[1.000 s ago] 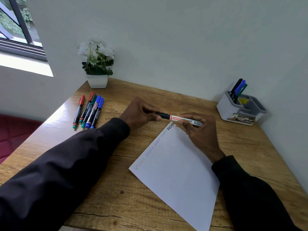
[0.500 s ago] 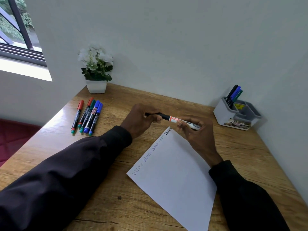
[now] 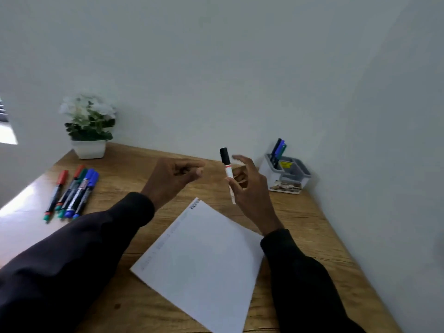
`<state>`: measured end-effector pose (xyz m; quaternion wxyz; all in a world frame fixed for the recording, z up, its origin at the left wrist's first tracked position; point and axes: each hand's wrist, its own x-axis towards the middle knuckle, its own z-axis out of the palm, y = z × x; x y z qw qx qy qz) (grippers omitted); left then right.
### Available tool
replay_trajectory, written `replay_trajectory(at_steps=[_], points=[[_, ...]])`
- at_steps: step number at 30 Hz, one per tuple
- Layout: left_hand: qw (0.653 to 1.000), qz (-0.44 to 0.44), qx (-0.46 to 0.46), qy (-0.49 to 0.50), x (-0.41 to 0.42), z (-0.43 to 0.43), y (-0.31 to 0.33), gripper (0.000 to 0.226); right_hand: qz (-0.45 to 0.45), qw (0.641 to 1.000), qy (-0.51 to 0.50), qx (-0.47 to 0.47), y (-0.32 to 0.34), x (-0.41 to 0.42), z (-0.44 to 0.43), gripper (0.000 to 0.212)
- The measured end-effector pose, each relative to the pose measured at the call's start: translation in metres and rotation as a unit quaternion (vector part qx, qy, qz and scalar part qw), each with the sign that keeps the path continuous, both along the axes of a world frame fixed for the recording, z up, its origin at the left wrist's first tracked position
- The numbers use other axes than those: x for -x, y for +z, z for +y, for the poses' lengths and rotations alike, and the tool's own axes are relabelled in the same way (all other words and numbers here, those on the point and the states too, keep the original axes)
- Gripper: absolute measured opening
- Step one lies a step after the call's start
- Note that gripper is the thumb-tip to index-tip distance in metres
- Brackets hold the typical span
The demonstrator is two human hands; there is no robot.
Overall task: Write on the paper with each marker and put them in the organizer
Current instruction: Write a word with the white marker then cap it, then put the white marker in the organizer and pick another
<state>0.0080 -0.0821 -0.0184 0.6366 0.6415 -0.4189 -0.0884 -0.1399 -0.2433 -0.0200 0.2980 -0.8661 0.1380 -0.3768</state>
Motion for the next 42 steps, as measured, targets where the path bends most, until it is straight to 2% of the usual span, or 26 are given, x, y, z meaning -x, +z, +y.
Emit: replay_trajectory(at_steps=[3, 6, 13, 17, 23, 26, 33, 39, 42], points=[[1.0, 0.011, -0.012, -0.011, 0.001, -0.004, 0.0, 0.016, -0.03, 0.998, -0.032, -0.037, 0.012, 0.015, -0.023, 0.074], [1.0, 0.009, -0.02, -0.015, 0.001, -0.006, 0.0, 0.022, -0.077, 0.993, -0.067, -0.057, 0.023, 0.031, -0.055, 0.081], [0.999, 0.001, -0.037, -0.024, 0.001, -0.01, 0.0, 0.025, -0.173, 0.964, -0.19, -0.072, 0.053, 0.042, -0.122, 0.064], [0.999, -0.001, -0.04, -0.029, 0.0, -0.008, 0.0, 0.023, -0.148, 0.968, -0.19, -0.069, 0.052, 0.033, -0.145, 0.062], [0.998, -0.006, -0.057, -0.021, -0.003, 0.003, -0.006, 0.017, -0.039, 0.979, -0.191, -0.051, 0.025, 0.018, -0.148, 0.068], [0.998, -0.004, -0.063, -0.018, -0.007, 0.007, -0.008, 0.015, -0.027, 0.977, -0.207, -0.034, 0.014, 0.013, -0.148, 0.071], [0.997, -0.005, -0.074, -0.01, -0.014, 0.015, -0.009, 0.017, -0.016, 0.971, -0.239, -0.022, 0.013, 0.014, -0.145, 0.056], [0.997, 0.024, -0.069, -0.01, -0.014, 0.024, -0.007, 0.02, -0.066, 0.962, -0.265, -0.004, 0.024, 0.014, -0.123, 0.04], [0.997, 0.025, -0.068, -0.008, -0.013, 0.031, -0.004, 0.017, -0.102, 0.966, -0.238, -0.007, 0.028, 0.01, -0.1, 0.025]])
